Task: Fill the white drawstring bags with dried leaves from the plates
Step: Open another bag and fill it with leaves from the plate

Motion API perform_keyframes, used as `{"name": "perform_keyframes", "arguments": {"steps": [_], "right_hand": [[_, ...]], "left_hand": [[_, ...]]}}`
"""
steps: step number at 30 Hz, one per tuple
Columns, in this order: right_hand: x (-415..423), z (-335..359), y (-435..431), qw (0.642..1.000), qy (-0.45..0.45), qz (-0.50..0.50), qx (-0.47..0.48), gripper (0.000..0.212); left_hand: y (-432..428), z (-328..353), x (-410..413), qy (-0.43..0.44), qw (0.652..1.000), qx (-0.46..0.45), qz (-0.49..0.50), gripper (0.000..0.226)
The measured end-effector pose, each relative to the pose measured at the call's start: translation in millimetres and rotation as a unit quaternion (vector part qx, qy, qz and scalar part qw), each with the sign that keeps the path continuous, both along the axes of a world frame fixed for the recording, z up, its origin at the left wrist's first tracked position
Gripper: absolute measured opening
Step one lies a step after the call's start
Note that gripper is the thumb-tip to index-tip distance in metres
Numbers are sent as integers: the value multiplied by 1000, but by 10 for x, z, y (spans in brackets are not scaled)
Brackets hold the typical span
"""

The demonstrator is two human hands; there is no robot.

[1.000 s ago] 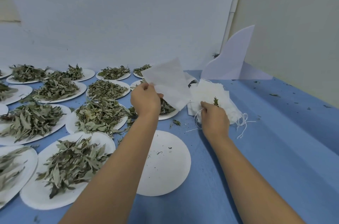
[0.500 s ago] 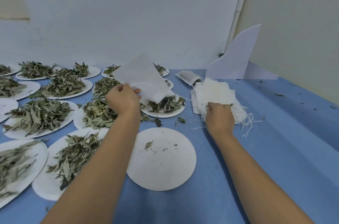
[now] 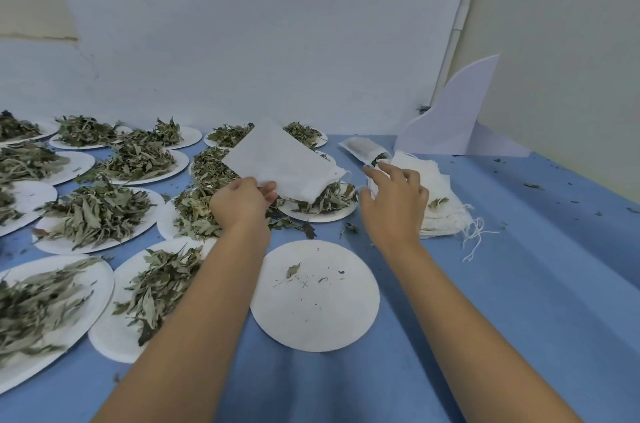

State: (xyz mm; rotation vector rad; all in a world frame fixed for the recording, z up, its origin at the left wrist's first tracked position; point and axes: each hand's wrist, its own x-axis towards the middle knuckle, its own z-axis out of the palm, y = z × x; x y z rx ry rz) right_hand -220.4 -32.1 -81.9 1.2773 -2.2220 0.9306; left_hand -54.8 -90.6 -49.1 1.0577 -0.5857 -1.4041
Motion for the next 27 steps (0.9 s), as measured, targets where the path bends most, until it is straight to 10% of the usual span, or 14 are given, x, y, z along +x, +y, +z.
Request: {"name": "perform_keyframes", "arguments": {"steps": [5, 13, 21, 27], "right_hand": [[-73, -13, -41, 993, -57, -4, 108, 39], [-101, 59, 74, 915, -386, 114, -25, 28], [195, 42, 125, 978, -132, 69, -149, 27], [362, 195, 148, 830, -498, 209, -138, 31]], "left_hand": [[120, 11, 21, 30, 999, -1, -31, 7], [202, -3, -45, 82, 995, 10, -54, 16], [225, 25, 22, 146, 987, 49, -53, 5], [206, 19, 66, 124, 991, 27, -44, 9]]}}
